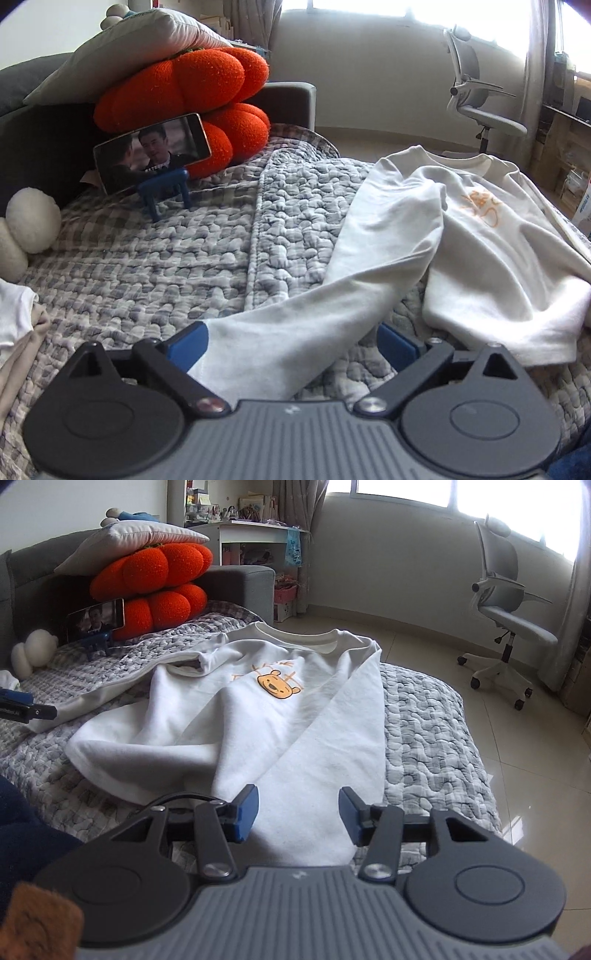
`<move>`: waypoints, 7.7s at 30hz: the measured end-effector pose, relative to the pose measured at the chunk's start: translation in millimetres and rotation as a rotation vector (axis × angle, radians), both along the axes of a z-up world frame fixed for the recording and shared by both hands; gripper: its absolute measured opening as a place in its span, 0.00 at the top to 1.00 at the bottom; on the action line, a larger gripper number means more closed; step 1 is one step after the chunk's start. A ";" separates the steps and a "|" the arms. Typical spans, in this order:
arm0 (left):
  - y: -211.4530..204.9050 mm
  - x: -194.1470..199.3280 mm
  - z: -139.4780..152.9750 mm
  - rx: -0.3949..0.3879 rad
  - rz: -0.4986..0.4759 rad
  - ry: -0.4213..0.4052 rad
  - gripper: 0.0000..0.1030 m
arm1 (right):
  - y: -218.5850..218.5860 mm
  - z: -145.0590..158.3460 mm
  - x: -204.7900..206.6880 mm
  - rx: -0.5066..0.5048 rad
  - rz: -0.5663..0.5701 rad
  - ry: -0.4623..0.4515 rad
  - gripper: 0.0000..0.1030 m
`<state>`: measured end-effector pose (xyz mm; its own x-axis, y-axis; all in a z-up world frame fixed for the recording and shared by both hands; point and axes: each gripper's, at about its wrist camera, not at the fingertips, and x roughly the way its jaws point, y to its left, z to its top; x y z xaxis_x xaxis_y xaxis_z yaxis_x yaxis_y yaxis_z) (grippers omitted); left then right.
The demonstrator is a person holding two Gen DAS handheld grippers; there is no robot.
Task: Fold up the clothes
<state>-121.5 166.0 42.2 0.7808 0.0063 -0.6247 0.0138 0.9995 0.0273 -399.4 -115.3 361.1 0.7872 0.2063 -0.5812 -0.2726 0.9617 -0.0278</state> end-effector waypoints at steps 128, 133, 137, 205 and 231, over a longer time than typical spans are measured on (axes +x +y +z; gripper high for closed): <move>-17.0 -0.8 9.3 -0.401 -0.181 0.149 0.82 | -197.6 -340.9 232.0 0.534 -0.111 0.273 0.82; -17.8 3.9 -2.3 -0.492 -0.307 0.144 0.47 | -191.9 -347.3 233.0 0.519 -0.077 0.245 0.56; -23.6 13.1 -16.2 -0.544 -0.339 0.183 0.80 | -176.8 -349.8 232.7 0.442 -0.020 0.214 0.66; -25.5 -17.6 -7.0 -0.465 -0.219 0.359 0.94 | -184.3 -326.9 223.6 0.581 -0.233 0.337 0.89; -2.8 143.3 15.1 -0.493 -0.034 0.110 0.47 | -79.0 -275.5 478.9 -0.127 0.322 0.097 0.62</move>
